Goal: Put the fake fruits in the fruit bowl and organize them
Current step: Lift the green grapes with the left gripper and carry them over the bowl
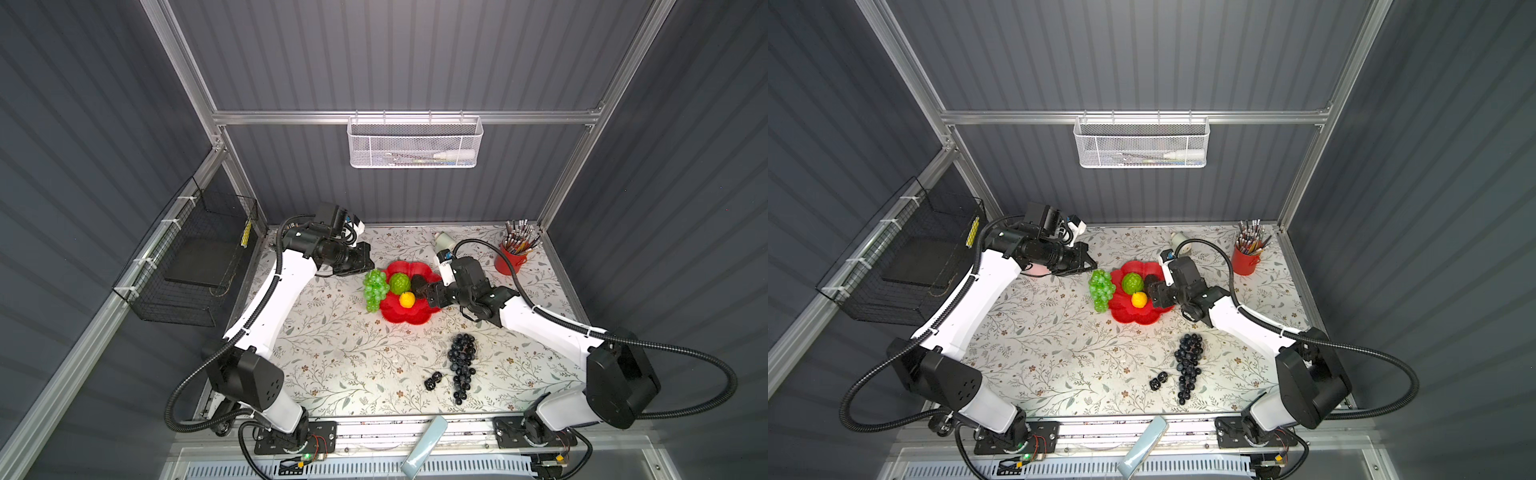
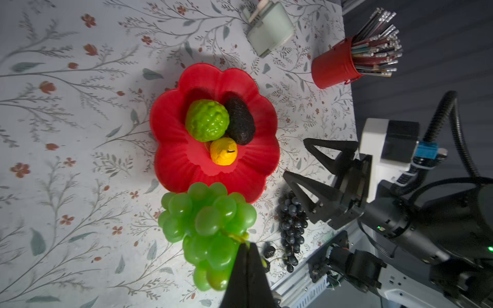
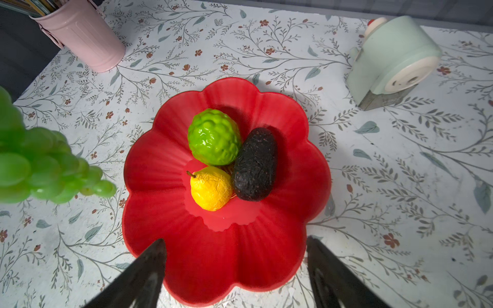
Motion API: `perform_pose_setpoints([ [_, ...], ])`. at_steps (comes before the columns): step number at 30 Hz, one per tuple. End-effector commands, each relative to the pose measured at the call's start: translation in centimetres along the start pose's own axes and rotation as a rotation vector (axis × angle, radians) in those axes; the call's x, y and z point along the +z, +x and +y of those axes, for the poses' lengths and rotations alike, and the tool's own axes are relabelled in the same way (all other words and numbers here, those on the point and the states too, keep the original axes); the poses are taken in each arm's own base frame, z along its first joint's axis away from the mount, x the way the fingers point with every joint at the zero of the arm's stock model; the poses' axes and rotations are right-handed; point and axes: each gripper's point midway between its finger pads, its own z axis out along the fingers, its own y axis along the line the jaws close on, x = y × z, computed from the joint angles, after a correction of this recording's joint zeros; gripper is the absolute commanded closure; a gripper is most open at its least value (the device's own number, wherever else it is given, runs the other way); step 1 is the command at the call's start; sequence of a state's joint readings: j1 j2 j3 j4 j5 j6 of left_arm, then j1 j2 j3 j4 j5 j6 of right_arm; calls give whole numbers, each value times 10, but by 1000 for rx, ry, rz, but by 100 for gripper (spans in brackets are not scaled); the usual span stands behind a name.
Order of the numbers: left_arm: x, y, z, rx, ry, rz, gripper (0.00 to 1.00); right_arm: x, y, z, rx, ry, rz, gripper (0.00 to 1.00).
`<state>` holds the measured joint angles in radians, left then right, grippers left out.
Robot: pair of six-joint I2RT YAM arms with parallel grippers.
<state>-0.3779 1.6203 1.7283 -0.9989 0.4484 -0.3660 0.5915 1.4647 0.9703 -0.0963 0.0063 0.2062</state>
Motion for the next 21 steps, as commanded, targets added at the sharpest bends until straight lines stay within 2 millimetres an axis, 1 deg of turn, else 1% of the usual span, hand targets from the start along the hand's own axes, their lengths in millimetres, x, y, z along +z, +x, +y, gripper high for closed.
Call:
perform_pose_setpoints([
  [1,-3,-2,-31,33,179,30,100,-8,-4,-10,22,35,-44,17],
  [3,-2,0,-36,32,205,37,100,-10,-4,-13,39,35,-59,17],
  [7,3,5,-37,24,216,54,100,-8,-1,-15,47,36,-50,17],
  [13,17,12,-35,8,231,83,100,-9,-1,-18,45,46,-54,17],
  [17,29,22,-39,0,270,131,100,-9,1,-20,49,53,-50,17],
  [21,34,33,-42,8,276,170,100,-8,4,-20,50,54,-43,17],
])
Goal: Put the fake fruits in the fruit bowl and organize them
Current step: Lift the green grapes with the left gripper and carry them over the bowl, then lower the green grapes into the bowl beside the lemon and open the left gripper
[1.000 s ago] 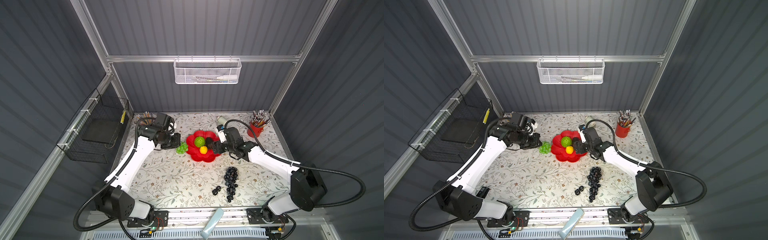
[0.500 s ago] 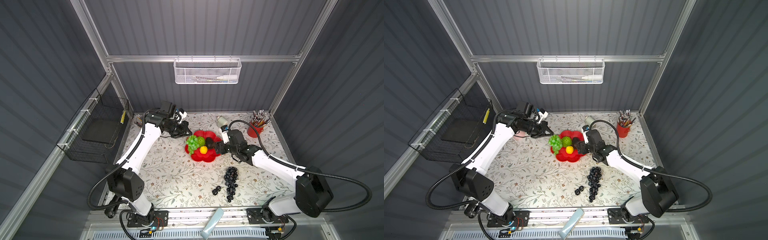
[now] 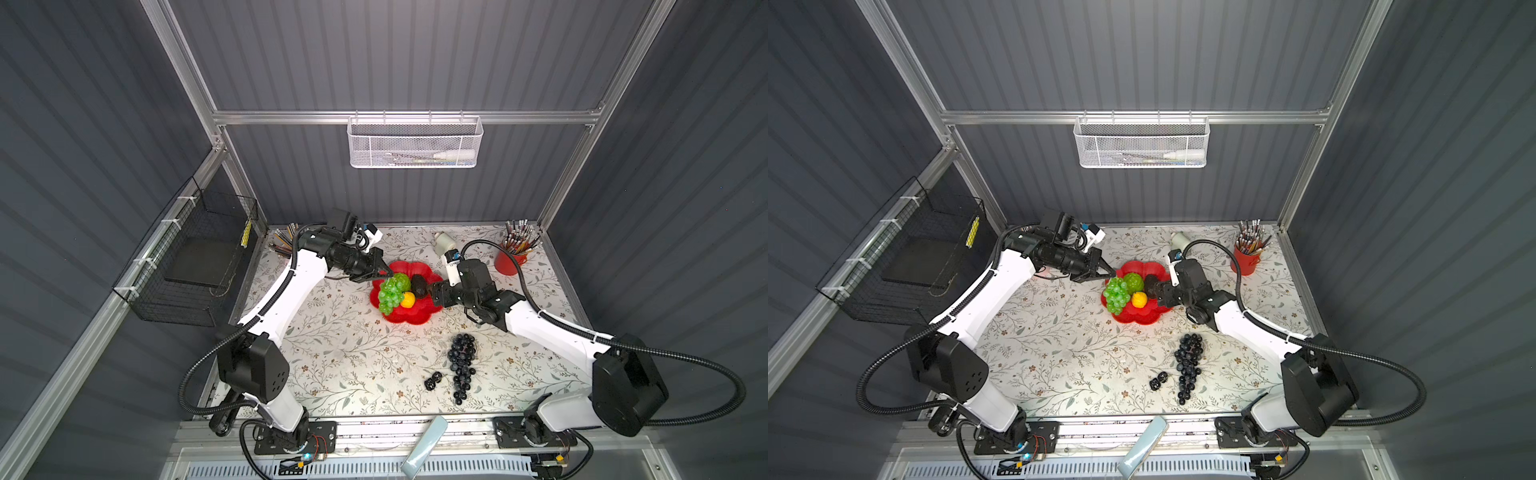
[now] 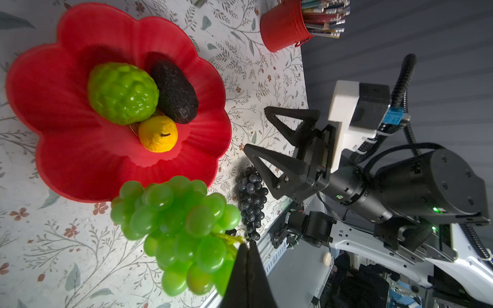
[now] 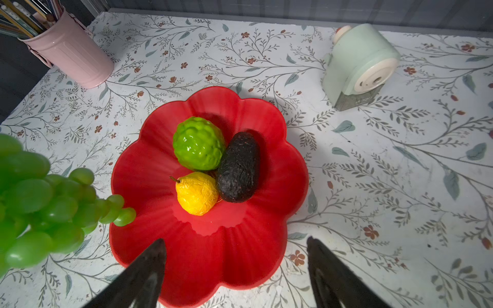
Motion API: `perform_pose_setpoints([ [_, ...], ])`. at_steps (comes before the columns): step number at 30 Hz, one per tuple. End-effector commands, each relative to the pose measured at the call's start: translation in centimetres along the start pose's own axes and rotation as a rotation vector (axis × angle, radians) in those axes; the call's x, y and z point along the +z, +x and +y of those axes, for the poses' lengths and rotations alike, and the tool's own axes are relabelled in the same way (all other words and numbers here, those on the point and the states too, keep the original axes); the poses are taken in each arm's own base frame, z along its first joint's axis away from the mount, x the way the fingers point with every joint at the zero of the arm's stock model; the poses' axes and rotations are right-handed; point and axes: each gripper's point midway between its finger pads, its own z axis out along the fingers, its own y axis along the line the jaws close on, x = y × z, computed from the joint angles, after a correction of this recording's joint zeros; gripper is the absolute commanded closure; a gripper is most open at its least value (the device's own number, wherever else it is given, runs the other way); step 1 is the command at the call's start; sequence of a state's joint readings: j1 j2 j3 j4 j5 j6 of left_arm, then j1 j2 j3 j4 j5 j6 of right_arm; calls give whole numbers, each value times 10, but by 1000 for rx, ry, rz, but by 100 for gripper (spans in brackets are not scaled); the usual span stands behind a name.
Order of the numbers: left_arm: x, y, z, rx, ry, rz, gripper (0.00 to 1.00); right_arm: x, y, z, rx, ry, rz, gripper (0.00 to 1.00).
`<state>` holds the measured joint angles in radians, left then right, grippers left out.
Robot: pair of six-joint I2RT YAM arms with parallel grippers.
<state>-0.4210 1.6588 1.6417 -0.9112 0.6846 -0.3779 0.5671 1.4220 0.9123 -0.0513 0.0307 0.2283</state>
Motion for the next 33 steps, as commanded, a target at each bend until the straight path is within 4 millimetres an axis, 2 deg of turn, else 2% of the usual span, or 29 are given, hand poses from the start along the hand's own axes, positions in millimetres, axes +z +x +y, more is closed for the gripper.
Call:
perform_pose_setpoints([
  [1,5,7,-9,11,55,32,100,-1,3,-6,12,20,-4,17],
  [14,9,14,-14,-21,119,47,100,-2,2,-7,4,26,-12,16],
  [23,23,16,16,-27,28,49,100,-1,3,-7,4,26,-7,16],
  [33,37,5,52,-52,-51,29,100,6,1,-4,-16,13,10,16],
])
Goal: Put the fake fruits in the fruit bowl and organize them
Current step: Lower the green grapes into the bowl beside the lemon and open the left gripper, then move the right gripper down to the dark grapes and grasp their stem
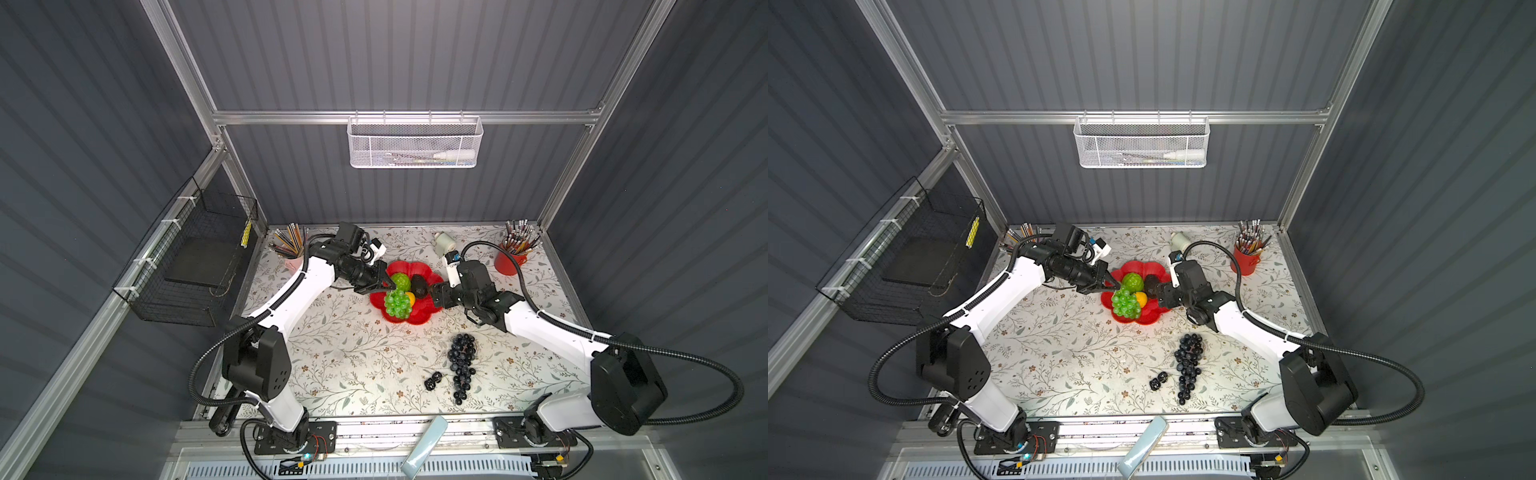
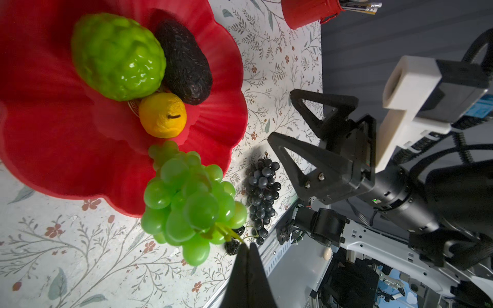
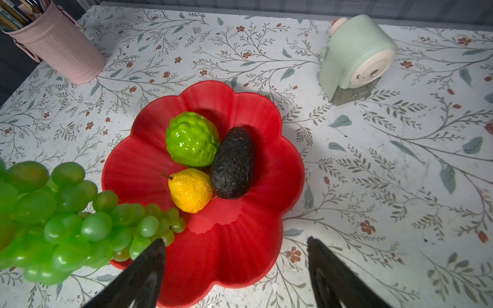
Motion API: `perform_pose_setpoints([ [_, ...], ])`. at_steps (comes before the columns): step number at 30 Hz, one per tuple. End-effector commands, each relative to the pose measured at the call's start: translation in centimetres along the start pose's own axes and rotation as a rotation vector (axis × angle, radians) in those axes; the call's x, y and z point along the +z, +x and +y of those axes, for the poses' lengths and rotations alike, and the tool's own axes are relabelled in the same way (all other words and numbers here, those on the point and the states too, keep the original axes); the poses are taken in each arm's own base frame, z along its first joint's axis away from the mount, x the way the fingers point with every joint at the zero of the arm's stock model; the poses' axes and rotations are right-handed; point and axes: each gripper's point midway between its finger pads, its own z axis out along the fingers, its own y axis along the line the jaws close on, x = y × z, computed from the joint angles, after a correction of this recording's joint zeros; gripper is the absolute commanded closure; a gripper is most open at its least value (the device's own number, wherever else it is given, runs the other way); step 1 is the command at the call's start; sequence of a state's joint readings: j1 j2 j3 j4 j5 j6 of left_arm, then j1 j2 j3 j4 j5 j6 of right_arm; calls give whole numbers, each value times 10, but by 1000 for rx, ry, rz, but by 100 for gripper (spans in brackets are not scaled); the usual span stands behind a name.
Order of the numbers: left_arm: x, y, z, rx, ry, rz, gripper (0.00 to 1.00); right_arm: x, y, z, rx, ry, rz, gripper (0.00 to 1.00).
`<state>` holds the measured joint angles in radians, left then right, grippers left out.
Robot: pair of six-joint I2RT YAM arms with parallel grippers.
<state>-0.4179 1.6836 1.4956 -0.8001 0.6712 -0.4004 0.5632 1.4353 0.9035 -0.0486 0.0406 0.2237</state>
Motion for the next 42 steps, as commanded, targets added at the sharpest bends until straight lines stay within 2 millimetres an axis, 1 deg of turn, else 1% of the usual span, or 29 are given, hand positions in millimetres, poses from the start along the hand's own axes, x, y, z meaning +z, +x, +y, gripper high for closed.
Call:
perform_pose_setpoints([
  [1,7,-9,15,11,-29,-6,100,1,-7,1,-13,-4,-6,16],
  [6,6,-19,37,2,-83,-26,100,1,-7,3,-10,-14,-8,16],
  [9,11,-24,49,-11,-90,-15,100,0,-8,6,-5,-35,-14,16],
  [14,28,-33,62,-11,-88,13,100,-3,-11,8,-11,-40,-20,16],
  [20,43,-53,74,3,-94,10,100,-1,-5,7,-16,-37,0,16],
  [25,53,-66,82,-9,-88,-2,98,0,-3,7,-7,-39,8,16],
  [26,54,-66,84,-15,-84,0,96,-1,-3,7,-8,-41,9,16],
  [28,56,-66,84,-20,-78,6,83,-2,-3,7,-8,-39,9,16],
  [30,55,-65,84,-15,-80,7,80,-4,-3,6,-10,-37,8,16],
  [31,54,-65,84,-10,-85,2,76,-5,-3,6,-10,-37,9,16],
  [35,48,-68,88,5,-130,-15,49,-11,0,5,-13,-33,24,16],
  [39,39,-71,84,33,-151,-43,34,-21,10,1,-9,-17,58,16],
  [42,25,-70,87,62,-225,-75,31,-32,20,-5,7,0,94,16],
])
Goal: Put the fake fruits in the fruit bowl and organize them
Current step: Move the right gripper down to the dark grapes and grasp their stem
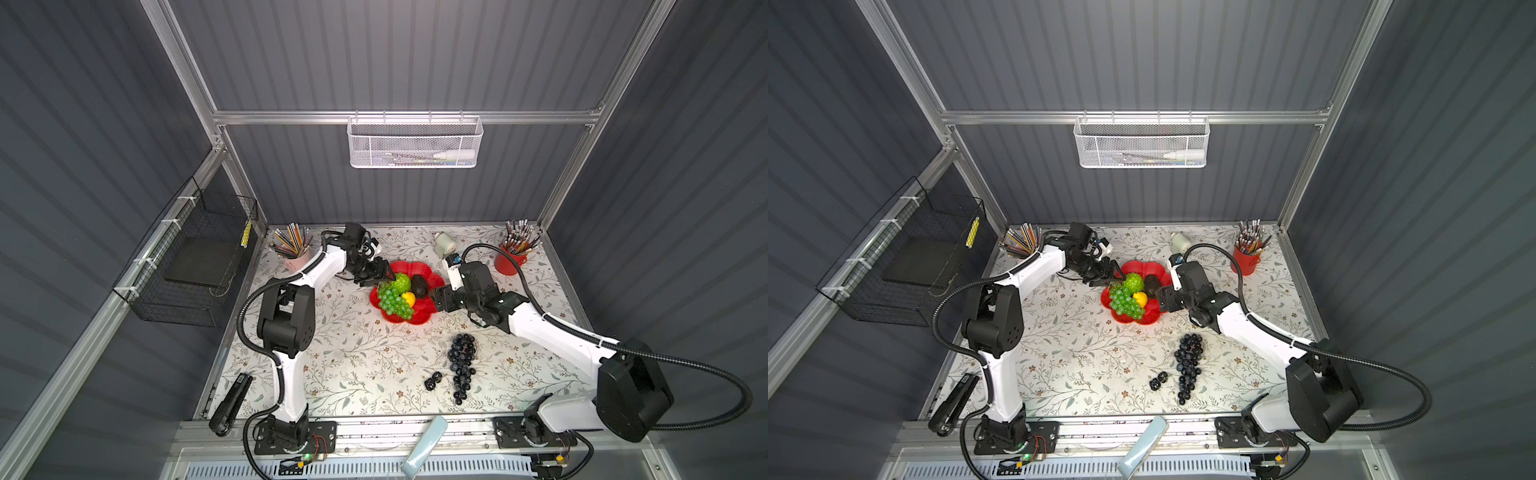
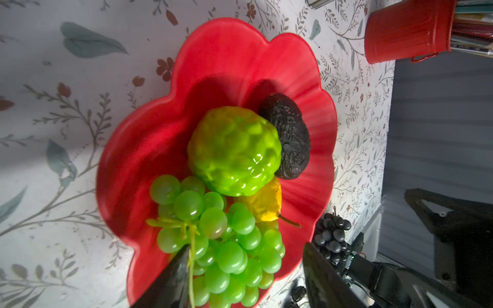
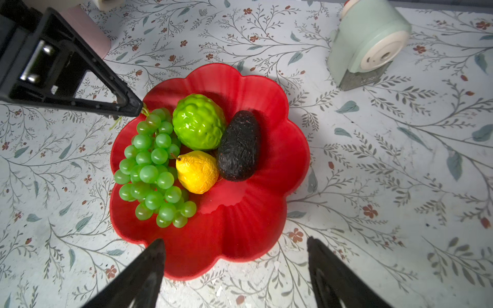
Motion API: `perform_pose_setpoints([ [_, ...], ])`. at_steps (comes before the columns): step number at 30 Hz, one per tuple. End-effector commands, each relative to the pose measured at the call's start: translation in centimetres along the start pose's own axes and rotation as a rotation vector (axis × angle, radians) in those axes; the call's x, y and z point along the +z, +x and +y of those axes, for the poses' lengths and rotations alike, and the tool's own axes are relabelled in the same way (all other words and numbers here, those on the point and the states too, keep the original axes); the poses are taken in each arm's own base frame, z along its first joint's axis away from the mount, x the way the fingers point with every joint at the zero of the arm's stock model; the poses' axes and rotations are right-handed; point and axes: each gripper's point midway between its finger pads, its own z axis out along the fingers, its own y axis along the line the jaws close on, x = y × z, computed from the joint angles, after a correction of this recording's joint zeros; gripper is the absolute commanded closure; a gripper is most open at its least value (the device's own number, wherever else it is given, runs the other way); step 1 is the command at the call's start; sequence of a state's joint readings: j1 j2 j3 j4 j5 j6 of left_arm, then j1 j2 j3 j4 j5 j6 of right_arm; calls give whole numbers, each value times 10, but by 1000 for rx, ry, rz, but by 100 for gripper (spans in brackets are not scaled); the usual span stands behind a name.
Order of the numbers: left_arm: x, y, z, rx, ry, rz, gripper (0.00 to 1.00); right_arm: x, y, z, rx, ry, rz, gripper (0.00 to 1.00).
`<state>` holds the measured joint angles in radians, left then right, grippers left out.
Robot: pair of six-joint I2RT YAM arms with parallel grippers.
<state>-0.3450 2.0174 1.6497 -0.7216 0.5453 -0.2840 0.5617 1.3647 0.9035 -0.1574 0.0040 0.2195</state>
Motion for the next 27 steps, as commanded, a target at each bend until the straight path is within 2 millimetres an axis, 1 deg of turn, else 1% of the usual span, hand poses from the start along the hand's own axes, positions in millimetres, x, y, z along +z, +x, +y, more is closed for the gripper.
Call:
perform_pose_setpoints([
  [1,-34,-5,-1,59,-97,-76,30,-15,18,-10,22,31,66,16],
  [4,-54,-5,16,54,-241,-153,26,-24,35,-17,60,49,130,16],
  [5,-59,-6,16,52,-252,-180,26,-26,39,-18,74,52,145,16],
  [6,-64,-6,15,48,-258,-204,25,-30,51,-22,89,64,193,16],
  [9,-77,-5,11,35,-264,-252,25,-40,73,-26,135,81,263,16],
  [12,-86,-2,9,41,-272,-279,25,-50,95,-29,180,97,315,16],
  [14,-89,1,8,41,-277,-278,25,-55,109,-31,213,110,353,16],
  [19,-84,10,8,30,-248,-265,24,-62,142,-36,274,146,455,17],
  [20,-77,18,15,15,-250,-248,24,-63,147,-37,284,156,468,18],
  [25,-67,26,17,-11,-214,-243,24,-70,157,-38,335,172,490,21],
  [27,-64,28,19,-14,-211,-234,24,-73,164,-38,349,173,509,25],
])
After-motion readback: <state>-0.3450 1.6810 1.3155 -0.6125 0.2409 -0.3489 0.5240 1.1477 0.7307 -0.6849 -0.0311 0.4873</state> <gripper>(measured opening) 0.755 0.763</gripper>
